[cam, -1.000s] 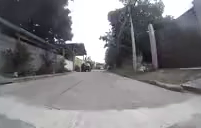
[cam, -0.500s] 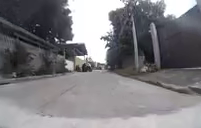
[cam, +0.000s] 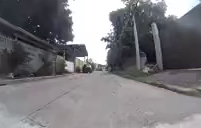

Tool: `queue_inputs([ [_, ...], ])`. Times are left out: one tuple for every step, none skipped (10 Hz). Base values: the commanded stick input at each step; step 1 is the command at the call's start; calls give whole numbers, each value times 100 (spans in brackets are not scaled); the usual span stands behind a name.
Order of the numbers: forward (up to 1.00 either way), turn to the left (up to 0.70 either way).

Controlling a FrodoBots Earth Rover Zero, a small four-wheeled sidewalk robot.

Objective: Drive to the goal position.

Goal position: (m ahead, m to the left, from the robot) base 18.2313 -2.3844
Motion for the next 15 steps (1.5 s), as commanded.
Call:
queue_inputs([
  [50, 0],
  [50, 0],
  [50, 0],
  [50, 0],
  [50, 0],
  [50, 0],
  [50, 0],
  [50, 0],
  [50, 0],
  [50, 0],
  [50, 0],
  [50, 0],
  [50, 0],
  [50, 0],
  [50, -10],
])
